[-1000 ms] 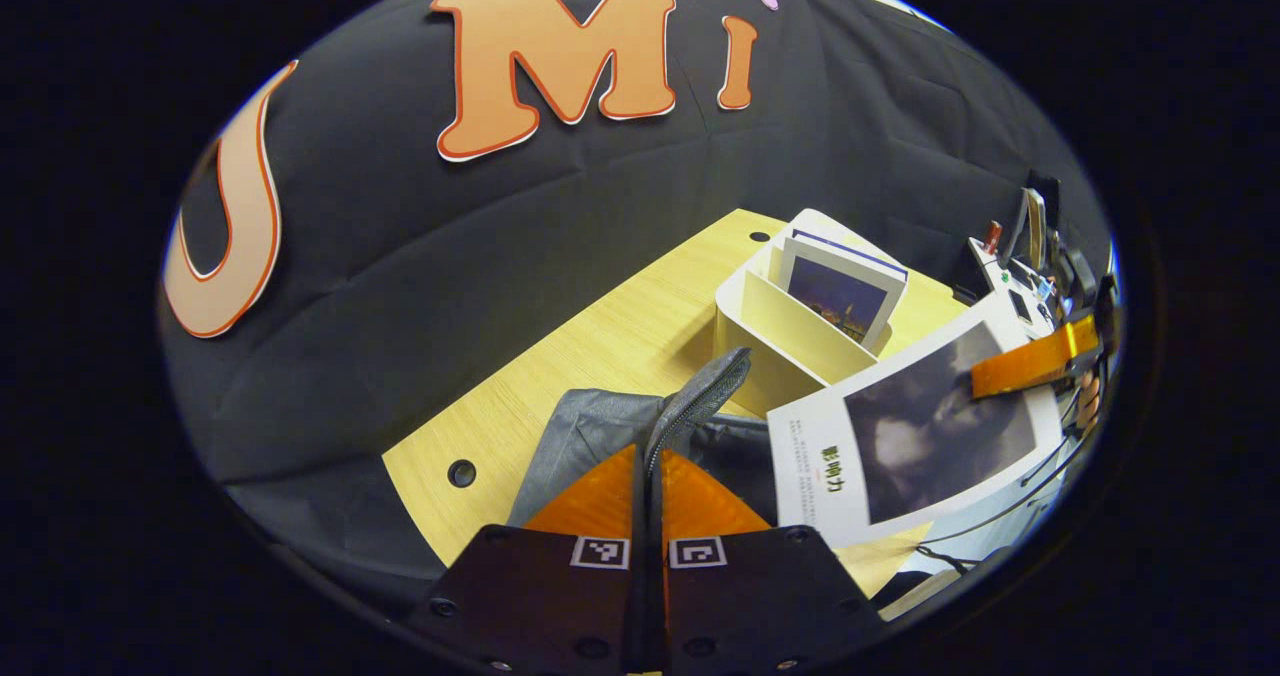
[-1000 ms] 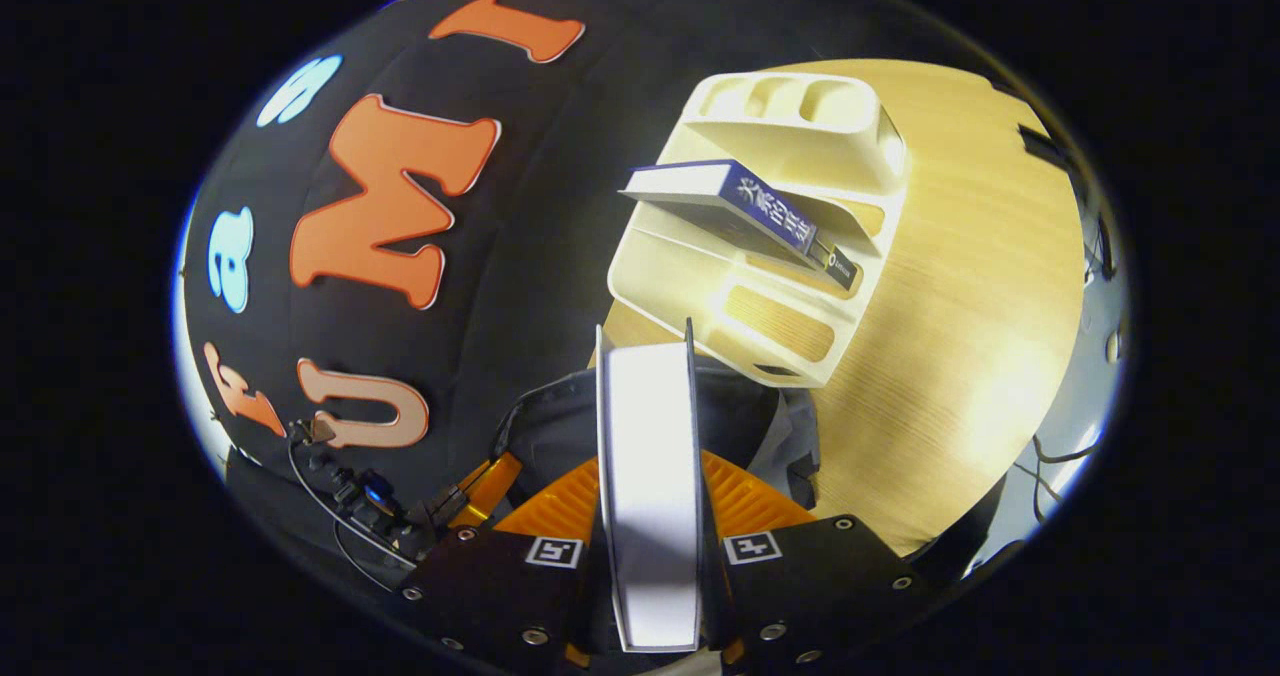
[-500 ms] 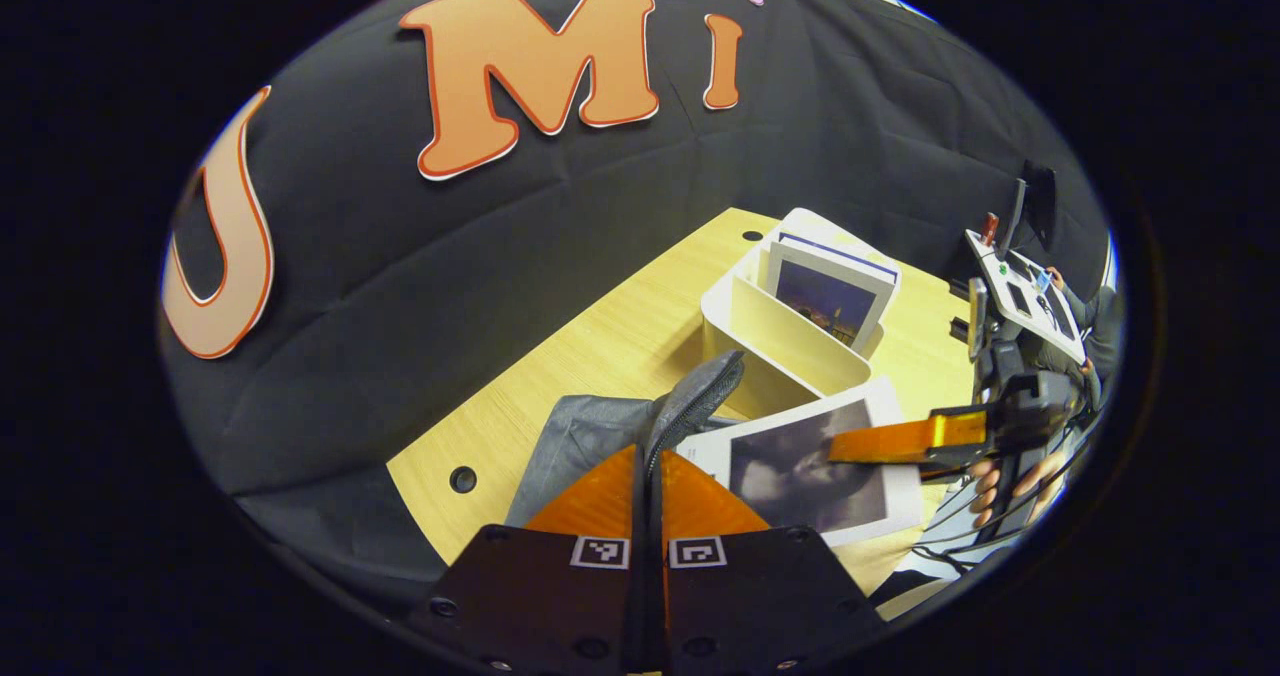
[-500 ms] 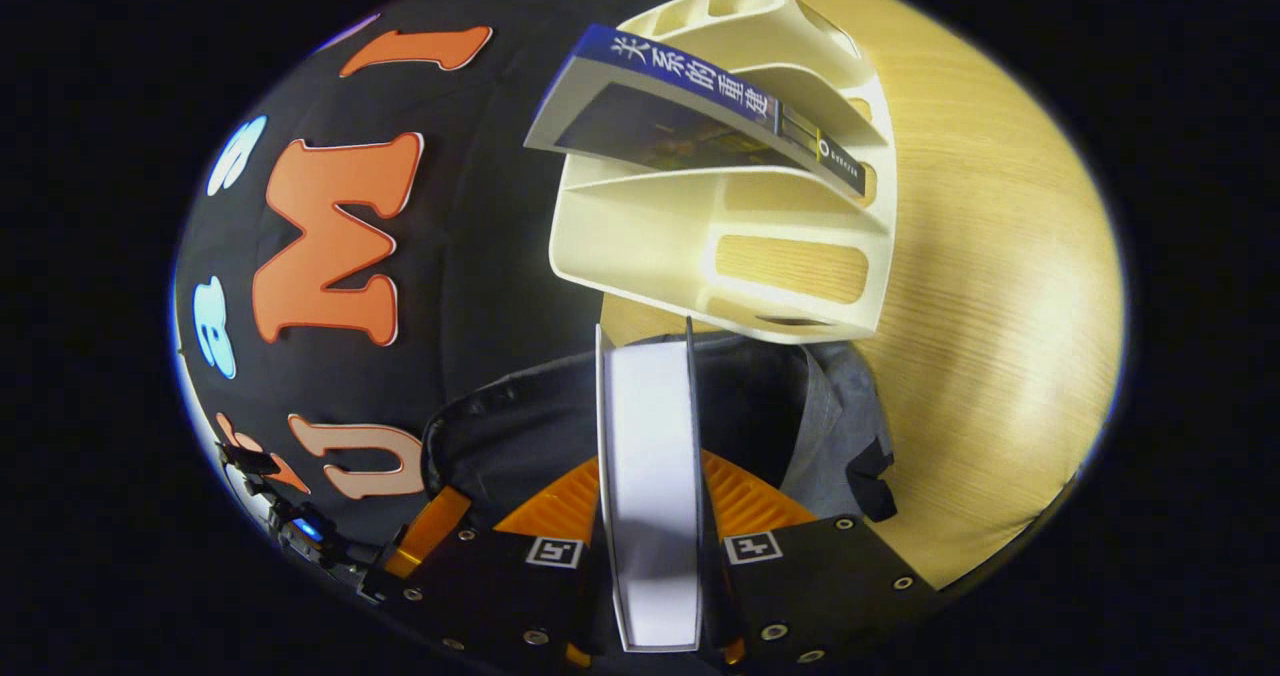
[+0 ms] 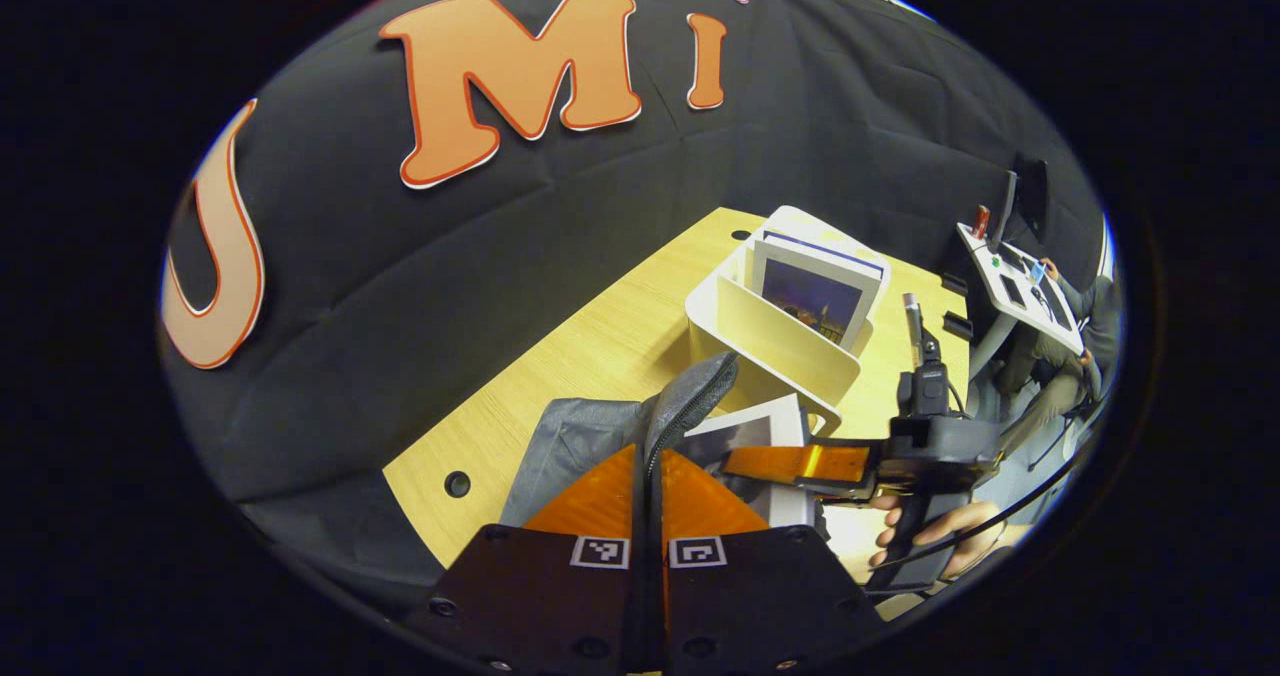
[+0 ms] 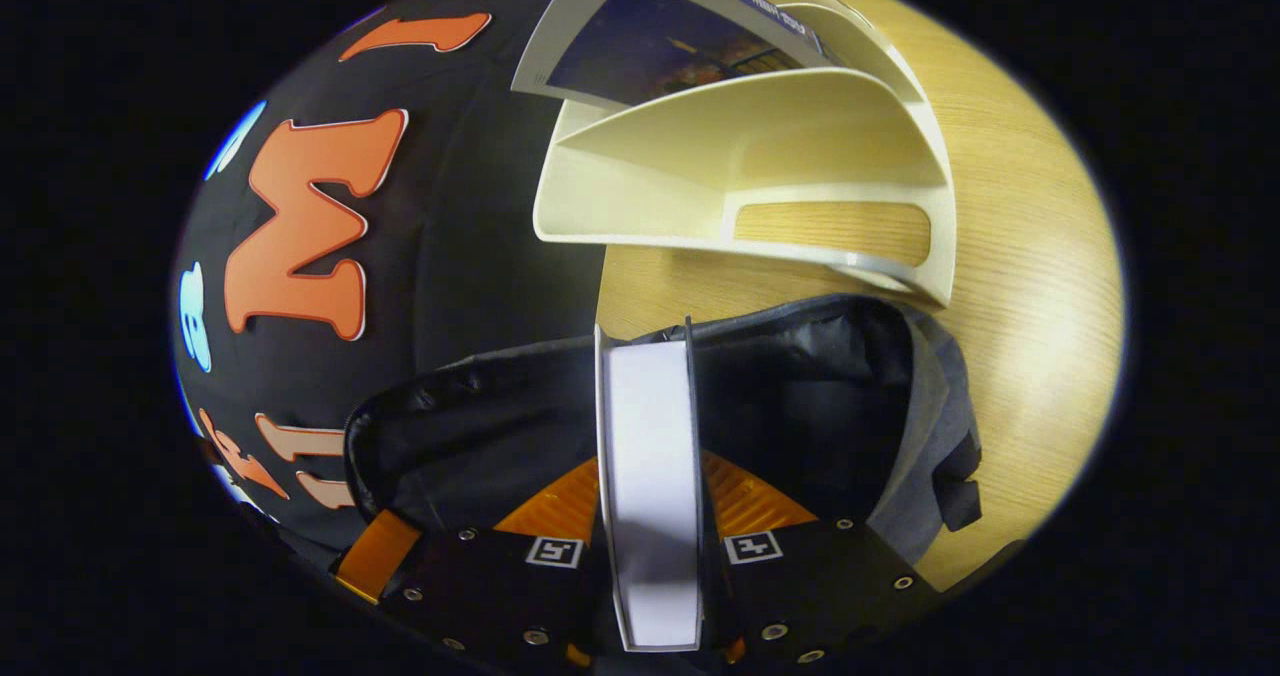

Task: Open the schoolbag, grab two books from the bookshelf and put them into the schoolbag.

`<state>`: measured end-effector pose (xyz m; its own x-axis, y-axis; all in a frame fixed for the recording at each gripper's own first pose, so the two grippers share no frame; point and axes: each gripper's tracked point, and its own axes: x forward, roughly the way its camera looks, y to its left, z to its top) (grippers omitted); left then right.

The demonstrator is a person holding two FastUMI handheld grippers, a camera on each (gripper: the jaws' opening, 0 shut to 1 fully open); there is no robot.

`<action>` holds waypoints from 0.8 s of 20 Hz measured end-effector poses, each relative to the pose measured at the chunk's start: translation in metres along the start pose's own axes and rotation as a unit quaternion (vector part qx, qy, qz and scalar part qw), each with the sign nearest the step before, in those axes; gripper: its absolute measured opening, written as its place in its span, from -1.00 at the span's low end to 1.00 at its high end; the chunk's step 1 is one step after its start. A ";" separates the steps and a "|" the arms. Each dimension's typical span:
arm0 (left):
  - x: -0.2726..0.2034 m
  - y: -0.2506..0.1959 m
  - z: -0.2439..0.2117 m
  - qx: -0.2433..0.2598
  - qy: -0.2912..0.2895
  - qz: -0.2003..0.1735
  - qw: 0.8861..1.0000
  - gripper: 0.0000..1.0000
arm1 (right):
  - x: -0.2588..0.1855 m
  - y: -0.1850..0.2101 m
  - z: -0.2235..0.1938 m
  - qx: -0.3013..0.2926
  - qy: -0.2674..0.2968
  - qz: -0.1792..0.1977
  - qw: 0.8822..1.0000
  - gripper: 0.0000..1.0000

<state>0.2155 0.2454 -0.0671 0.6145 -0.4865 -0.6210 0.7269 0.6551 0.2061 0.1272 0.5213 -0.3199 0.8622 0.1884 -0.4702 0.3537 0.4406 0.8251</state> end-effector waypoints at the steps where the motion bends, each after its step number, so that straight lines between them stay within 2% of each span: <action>1: 0.001 -0.002 0.001 0.000 -0.002 0.001 1.000 -0.99 | 0.007 0.002 -0.003 0.001 -0.003 0.000 1.000 -0.26; 7: 0.005 -0.006 -0.004 -0.007 -0.002 -0.009 1.000 -0.99 | 0.026 0.003 -0.018 0.010 -0.002 -0.018 1.000 -0.24; 8: 0.004 -0.006 -0.004 -0.009 0.000 -0.011 1.000 -0.99 | 0.025 -0.001 -0.021 0.016 0.013 -0.034 0.999 0.01; 9: 0.005 -0.003 -0.005 -0.011 0.000 -0.010 1.000 -0.99 | 0.024 -0.001 -0.030 0.028 0.029 -0.046 0.998 -0.16; 11: 0.008 0.002 -0.009 -0.018 0.004 -0.010 1.000 -0.99 | 0.016 0.003 -0.035 0.051 0.054 -0.053 0.996 0.39; 12: 0.007 0.003 -0.009 -0.025 0.003 -0.013 1.000 -0.99 | 0.009 0.005 -0.035 0.055 0.061 -0.060 0.995 0.85; 13: 0.008 0.004 -0.009 -0.029 0.003 -0.014 0.999 -0.99 | 0.005 0.009 -0.038 0.052 0.068 -0.065 0.994 0.97; 14: 0.007 0.007 -0.009 -0.027 0.001 -0.010 1.000 -0.98 | -0.002 0.011 -0.039 0.041 0.073 -0.074 0.994 0.99; 15: 0.007 0.011 -0.011 -0.027 0.002 -0.008 1.000 -0.99 | -0.008 0.014 -0.038 0.026 0.077 -0.082 0.993 0.75; 16: 0.006 0.011 -0.009 -0.029 0.000 -0.008 1.000 -0.99 | -0.015 0.017 -0.036 0.013 0.078 -0.088 0.993 0.99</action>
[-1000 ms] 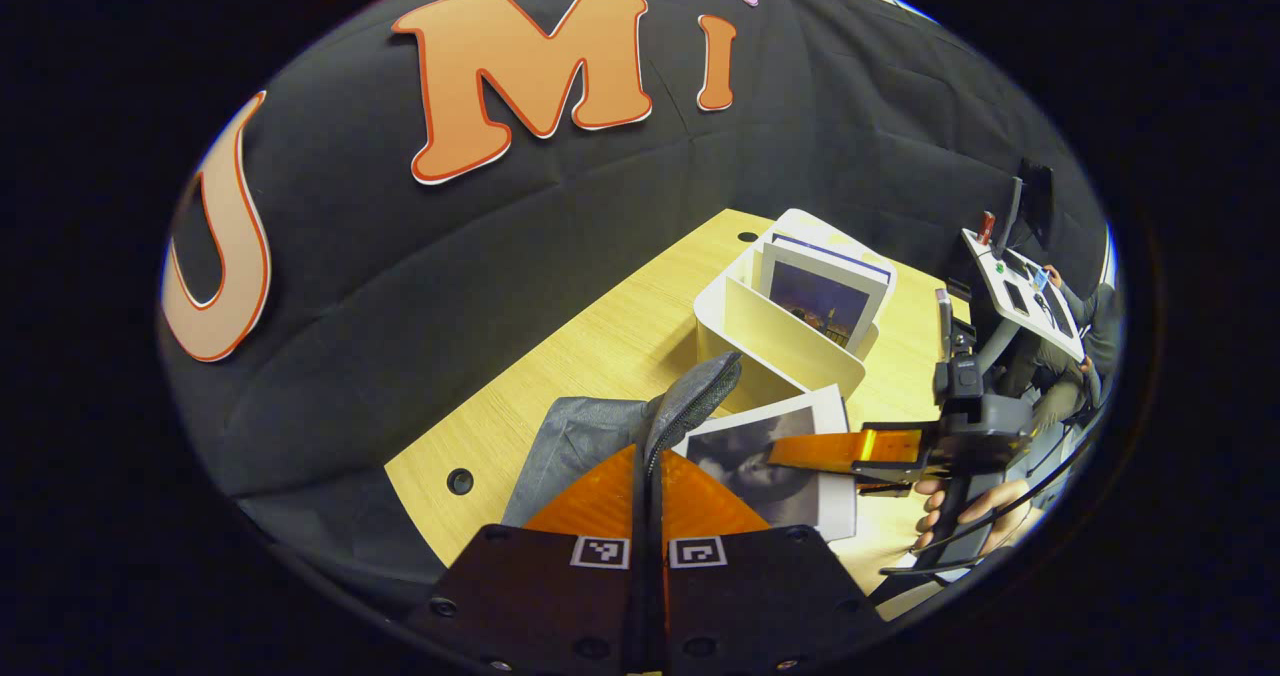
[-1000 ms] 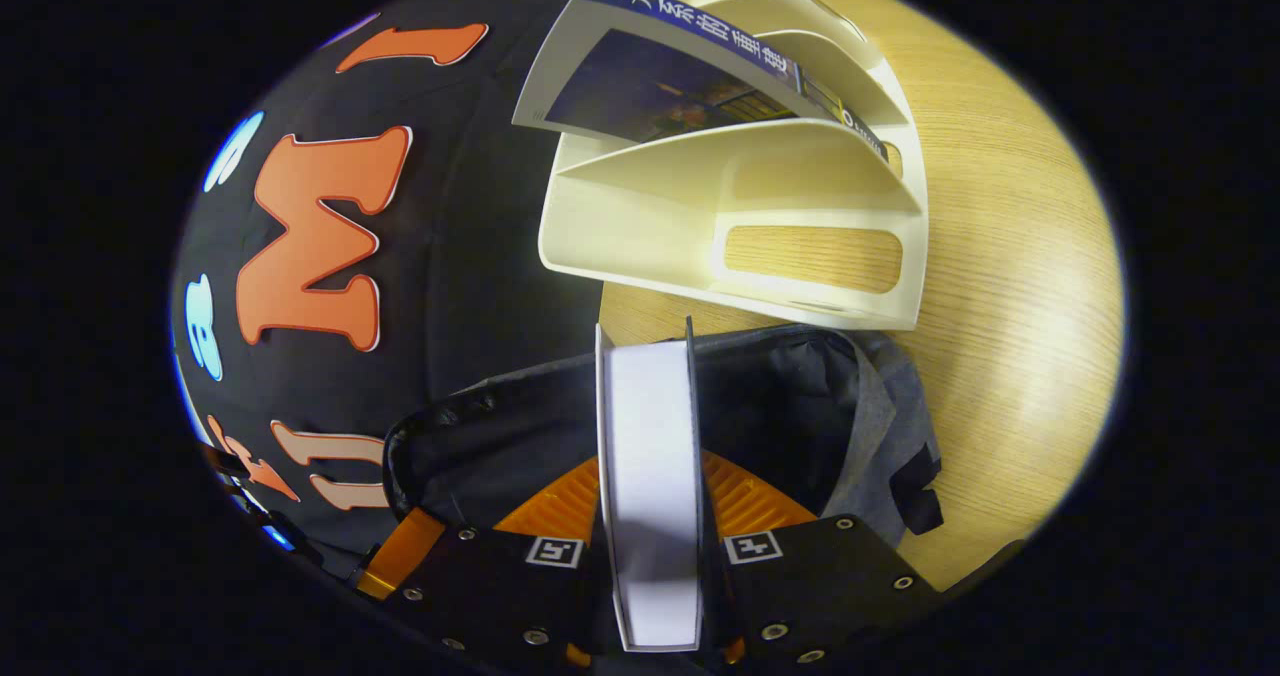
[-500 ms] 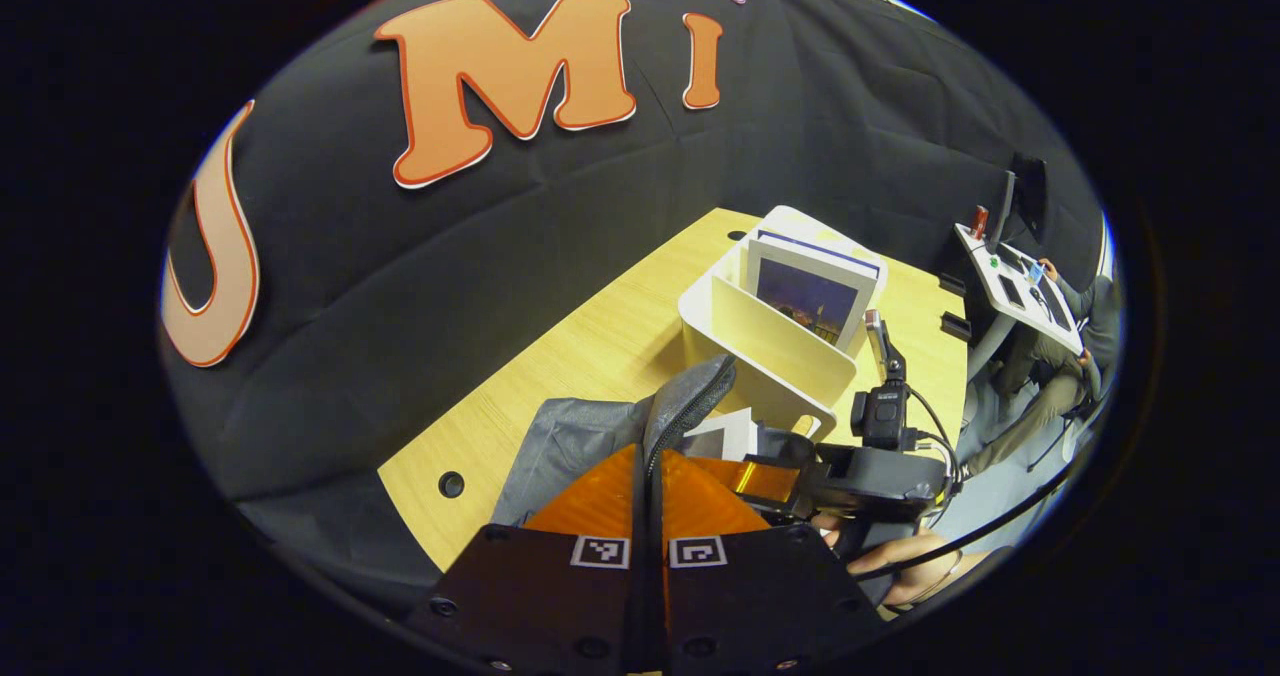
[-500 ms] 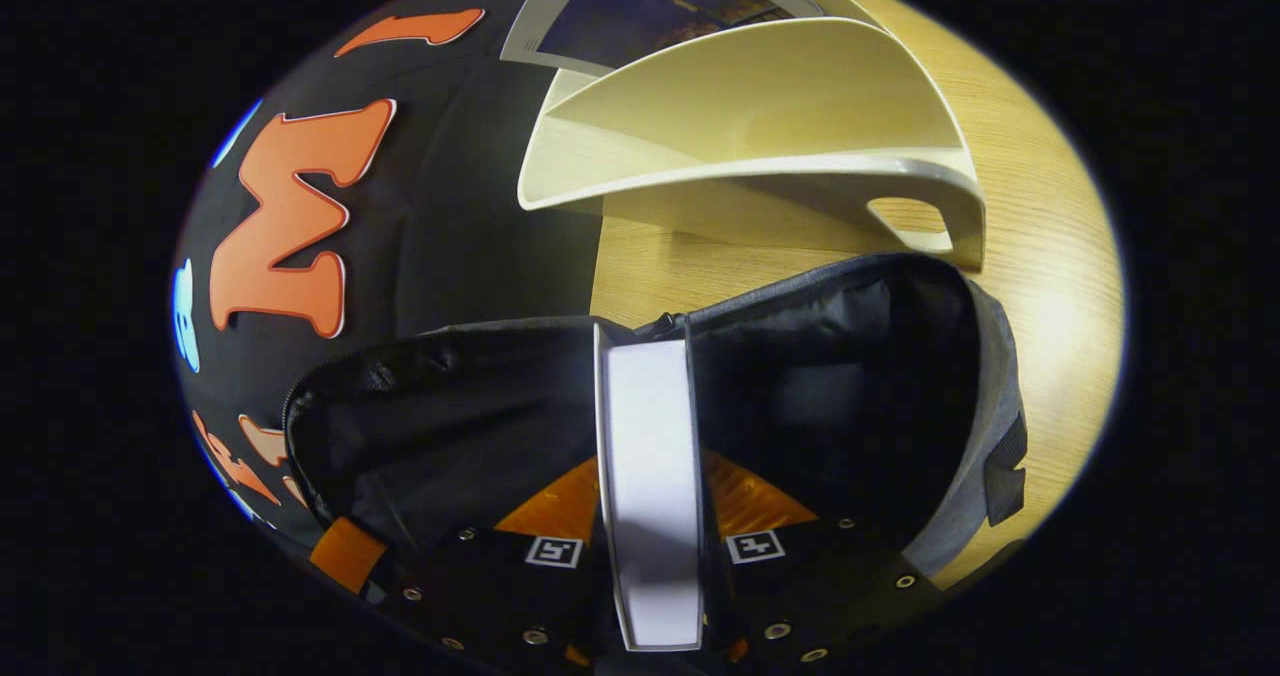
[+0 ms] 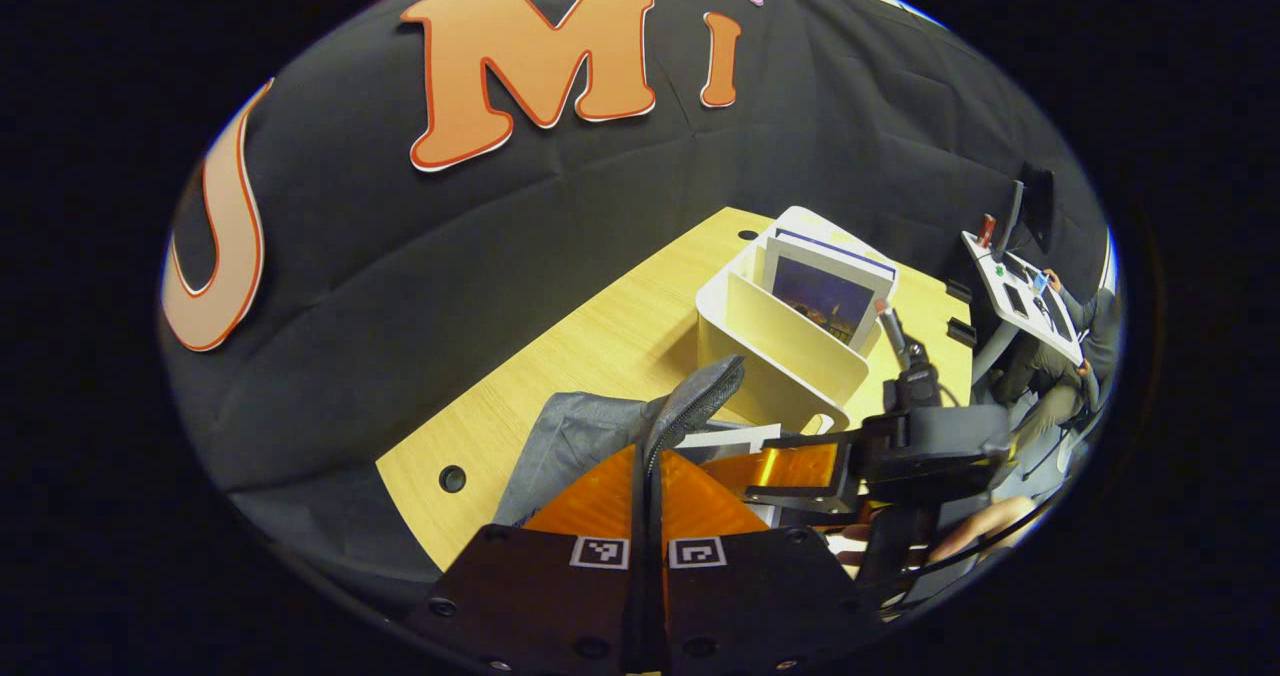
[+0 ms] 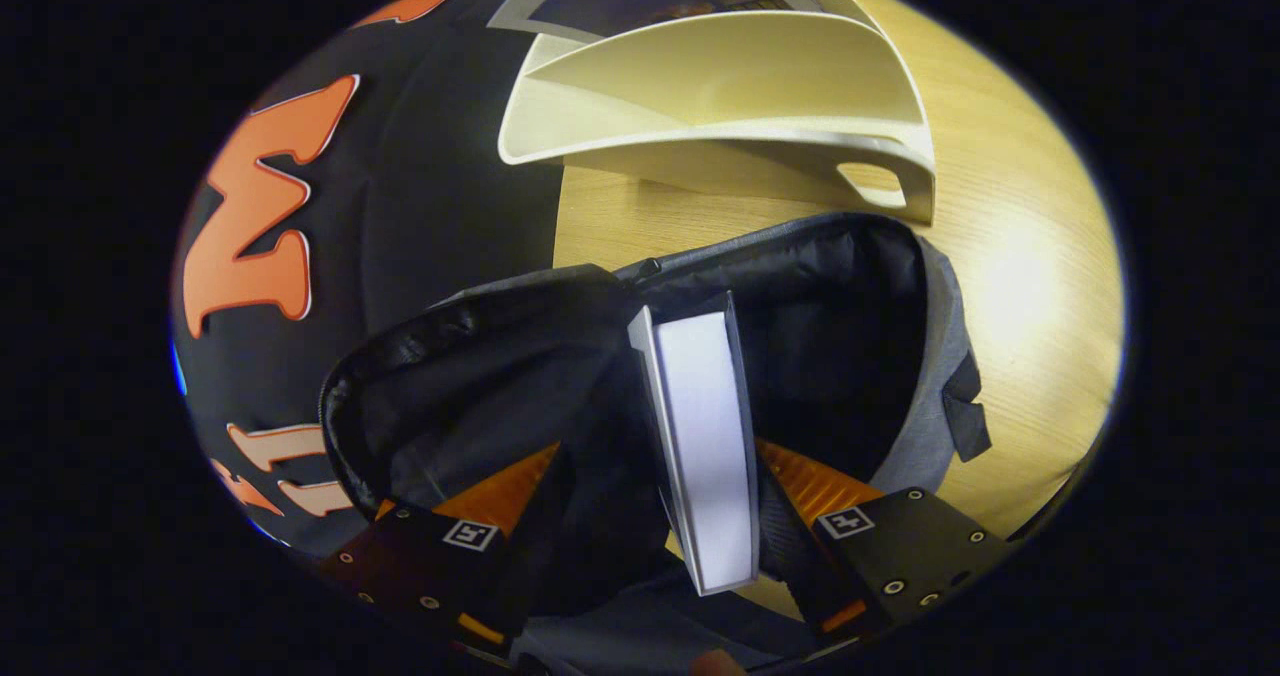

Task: Open the schoolbag, grab two books from the bookshelf and put them into the schoolbag.

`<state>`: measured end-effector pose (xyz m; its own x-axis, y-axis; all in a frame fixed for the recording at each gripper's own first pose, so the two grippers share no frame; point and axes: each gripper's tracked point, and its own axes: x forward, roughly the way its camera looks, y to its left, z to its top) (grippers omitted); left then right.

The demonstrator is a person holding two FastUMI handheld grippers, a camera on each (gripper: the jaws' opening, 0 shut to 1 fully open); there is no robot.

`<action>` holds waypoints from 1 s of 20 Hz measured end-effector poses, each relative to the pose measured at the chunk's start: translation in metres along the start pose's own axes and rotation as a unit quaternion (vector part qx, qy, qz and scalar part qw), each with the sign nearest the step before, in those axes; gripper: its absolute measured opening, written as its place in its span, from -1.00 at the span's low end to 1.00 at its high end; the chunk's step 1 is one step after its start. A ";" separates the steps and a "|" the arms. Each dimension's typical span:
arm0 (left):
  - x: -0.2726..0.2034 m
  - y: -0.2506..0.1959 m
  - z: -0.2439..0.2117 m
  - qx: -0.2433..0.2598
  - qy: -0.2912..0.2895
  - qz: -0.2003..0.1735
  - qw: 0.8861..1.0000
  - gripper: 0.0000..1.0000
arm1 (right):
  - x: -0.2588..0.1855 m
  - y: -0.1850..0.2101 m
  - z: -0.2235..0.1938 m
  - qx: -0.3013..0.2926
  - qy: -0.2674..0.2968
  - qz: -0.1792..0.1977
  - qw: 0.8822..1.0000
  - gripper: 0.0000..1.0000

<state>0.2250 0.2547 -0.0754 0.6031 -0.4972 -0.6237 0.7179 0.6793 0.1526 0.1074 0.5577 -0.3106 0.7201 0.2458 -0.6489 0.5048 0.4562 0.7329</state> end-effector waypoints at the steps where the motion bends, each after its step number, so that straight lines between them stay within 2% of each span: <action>1: 0.001 0.002 -0.001 -0.002 0.000 0.001 1.000 -0.99 | -0.008 0.001 0.000 -0.010 -0.001 -0.005 1.000 1.00; 5: 0.000 0.005 -0.006 -0.013 -0.002 -0.002 1.000 -0.99 | -0.040 0.000 0.009 -0.013 -0.013 -0.018 1.000 0.99; 9: 0.001 0.000 -0.018 -0.029 0.002 -0.014 0.999 -0.99 | -0.071 -0.007 0.038 0.000 -0.067 -0.015 0.998 0.98; 15: -0.002 -0.012 -0.029 -0.021 -0.003 -0.018 1.000 -0.99 | -0.129 -0.015 0.113 -0.015 -0.160 -0.022 0.987 0.97; 18: -0.002 -0.025 -0.030 -0.011 -0.005 -0.022 1.000 -0.99 | -0.153 -0.013 0.153 -0.033 -0.206 -0.033 0.978 0.96; 20: 0.000 -0.028 -0.032 -0.026 -0.004 -0.026 0.999 -0.99 | -0.176 -0.010 0.177 -0.041 -0.234 -0.037 0.971 0.97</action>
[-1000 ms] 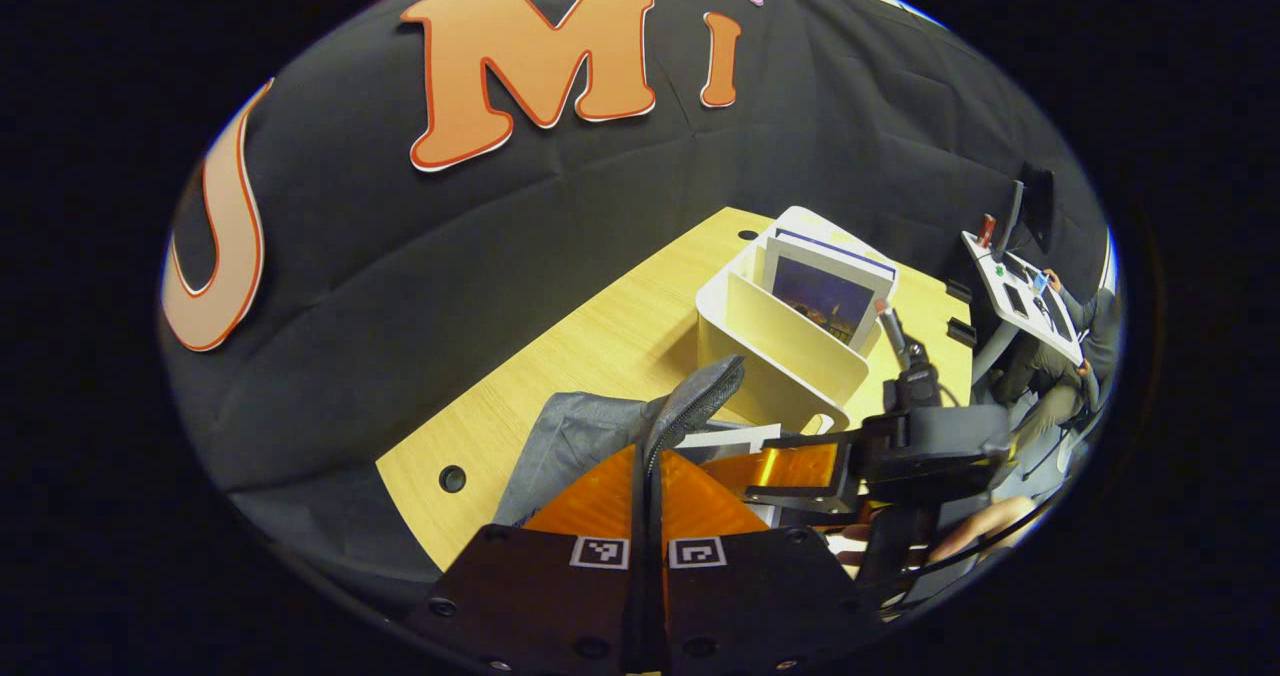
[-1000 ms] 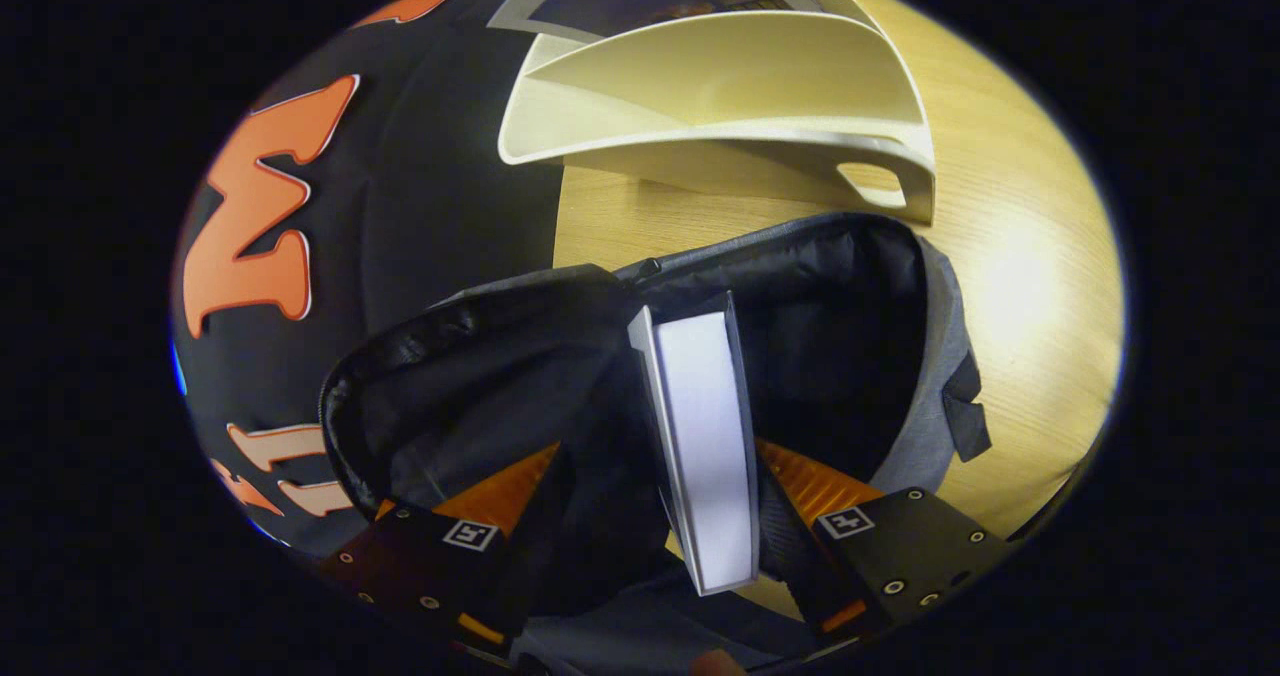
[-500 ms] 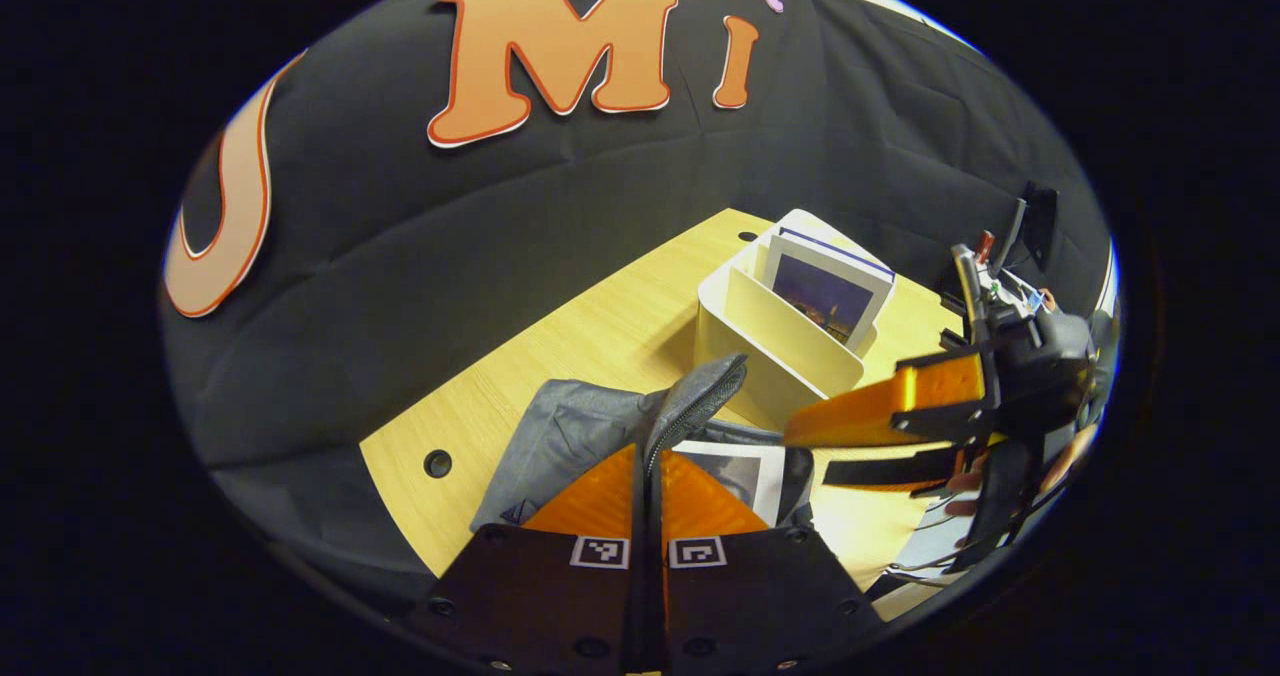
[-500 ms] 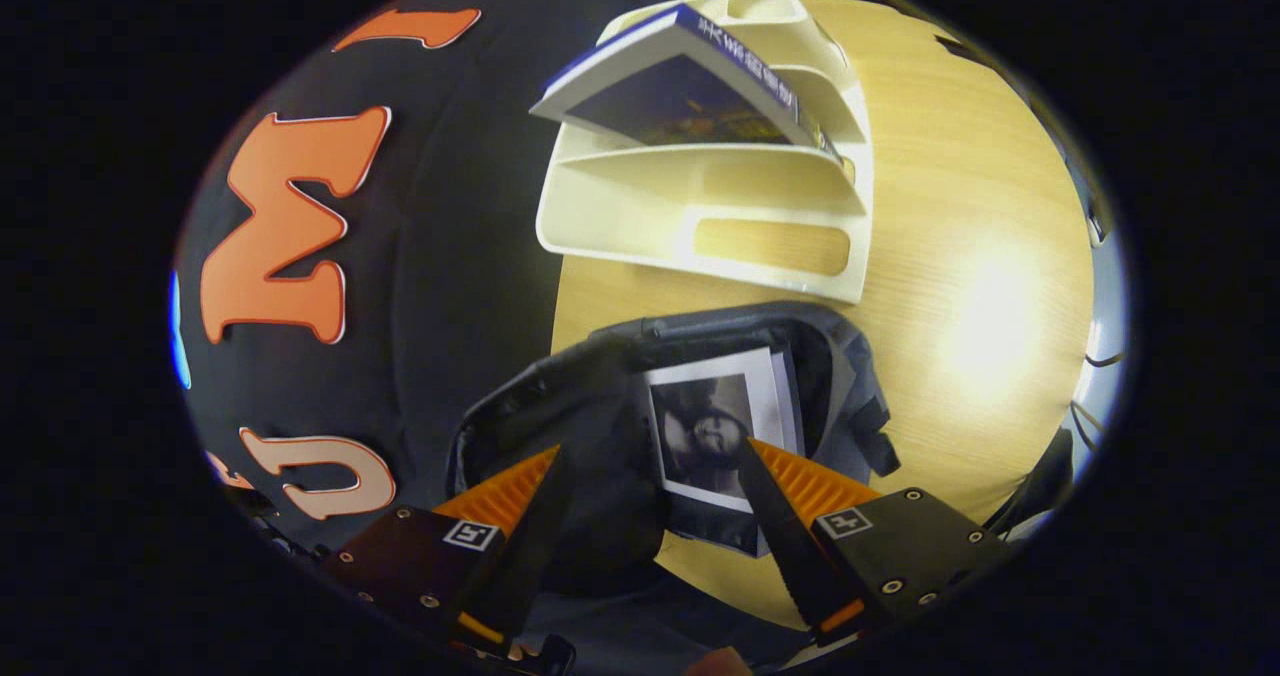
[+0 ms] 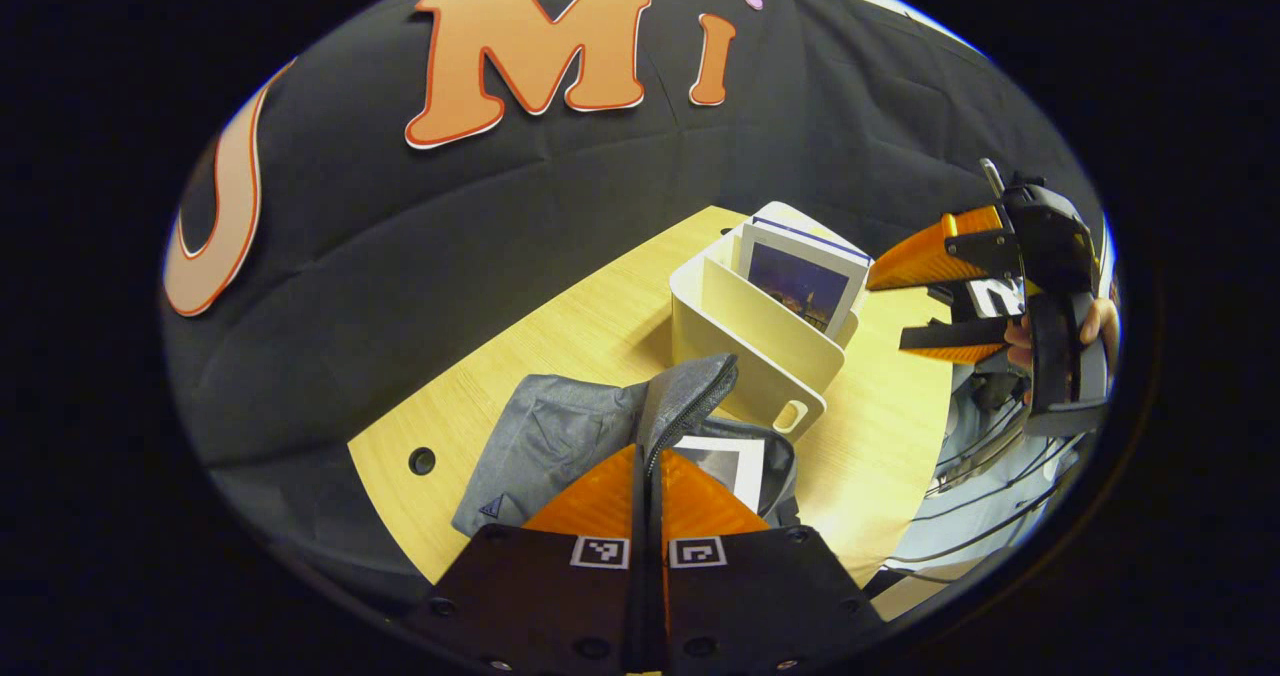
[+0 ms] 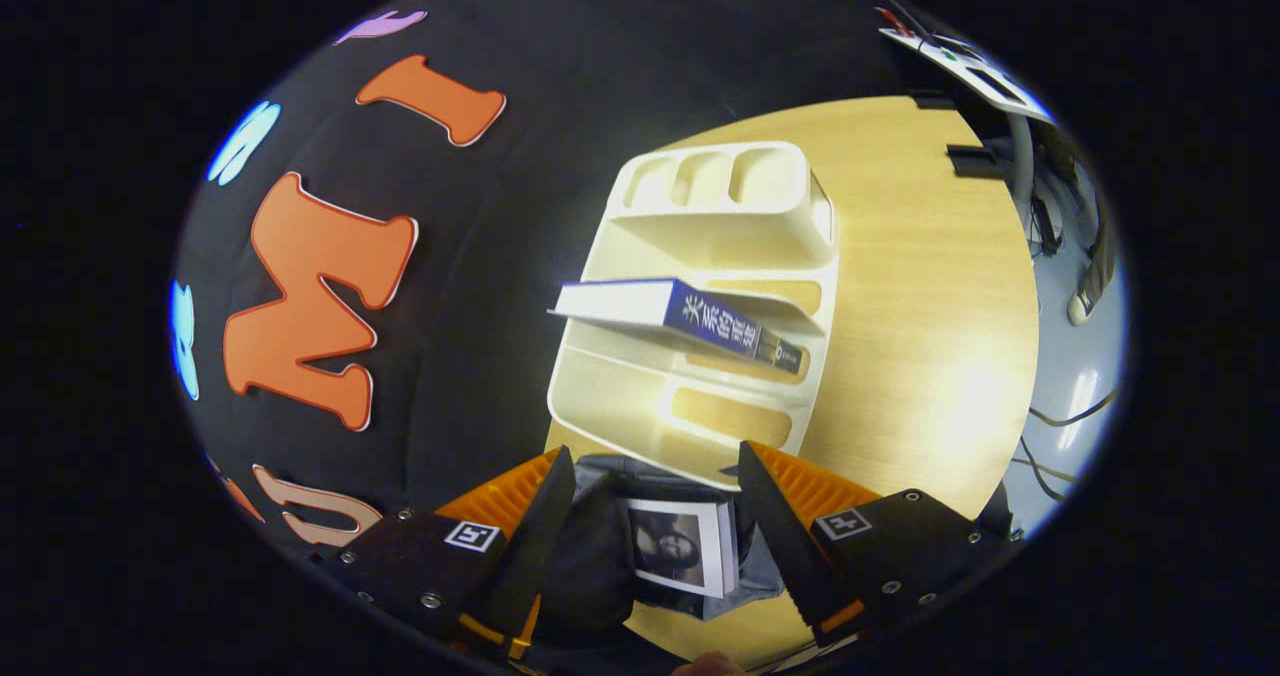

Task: Open the schoolbag, grab two books from the bookshelf and put them into the schoolbag.

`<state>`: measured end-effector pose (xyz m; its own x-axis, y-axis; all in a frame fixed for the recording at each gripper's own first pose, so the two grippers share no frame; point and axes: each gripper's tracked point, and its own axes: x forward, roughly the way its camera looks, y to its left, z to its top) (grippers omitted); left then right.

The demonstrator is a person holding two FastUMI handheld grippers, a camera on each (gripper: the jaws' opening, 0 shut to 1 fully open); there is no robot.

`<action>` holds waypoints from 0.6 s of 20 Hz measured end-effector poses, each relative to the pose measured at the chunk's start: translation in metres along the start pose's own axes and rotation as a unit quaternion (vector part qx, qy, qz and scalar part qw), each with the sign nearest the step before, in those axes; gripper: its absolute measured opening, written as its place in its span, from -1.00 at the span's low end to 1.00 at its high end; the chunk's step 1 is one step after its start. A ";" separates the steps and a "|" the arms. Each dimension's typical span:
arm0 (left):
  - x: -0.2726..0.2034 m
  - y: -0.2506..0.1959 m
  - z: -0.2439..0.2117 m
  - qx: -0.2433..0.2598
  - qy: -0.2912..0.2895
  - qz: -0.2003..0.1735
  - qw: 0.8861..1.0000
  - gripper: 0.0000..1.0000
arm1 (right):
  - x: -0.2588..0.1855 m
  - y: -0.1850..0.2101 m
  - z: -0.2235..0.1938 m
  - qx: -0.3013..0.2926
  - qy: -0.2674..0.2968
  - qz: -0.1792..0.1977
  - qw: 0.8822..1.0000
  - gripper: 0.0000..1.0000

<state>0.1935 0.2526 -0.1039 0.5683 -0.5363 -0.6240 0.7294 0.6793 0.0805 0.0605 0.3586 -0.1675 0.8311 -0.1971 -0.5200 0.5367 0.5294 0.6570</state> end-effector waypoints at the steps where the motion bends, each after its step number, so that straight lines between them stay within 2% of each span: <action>1: 0.000 0.002 -0.003 -0.008 -0.001 -0.001 1.000 -0.99 | -0.003 0.001 0.019 -0.013 -0.014 -0.005 1.000 0.97; 4: -0.004 0.002 -0.007 -0.020 -0.002 0.001 1.000 -0.99 | -0.005 0.001 0.058 -0.092 -0.032 -0.028 0.995 0.97; 6: -0.002 0.002 -0.007 -0.030 -0.005 0.006 1.000 -0.99 | -0.002 0.006 0.075 -0.163 -0.029 -0.046 0.985 0.97; 7: -0.002 0.001 -0.008 -0.036 -0.004 0.006 0.999 -0.99 | 0.004 0.010 0.081 -0.204 -0.026 -0.057 0.977 0.97; 10: -0.002 -0.007 -0.013 -0.051 -0.001 0.004 0.999 -0.99 | 0.015 0.023 0.100 -0.341 -0.024 -0.093 0.935 0.96; 12: 0.000 -0.009 -0.014 -0.056 0.001 0.008 0.998 -0.99 | 0.027 0.039 0.097 -0.405 -0.003 -0.094 0.909 0.97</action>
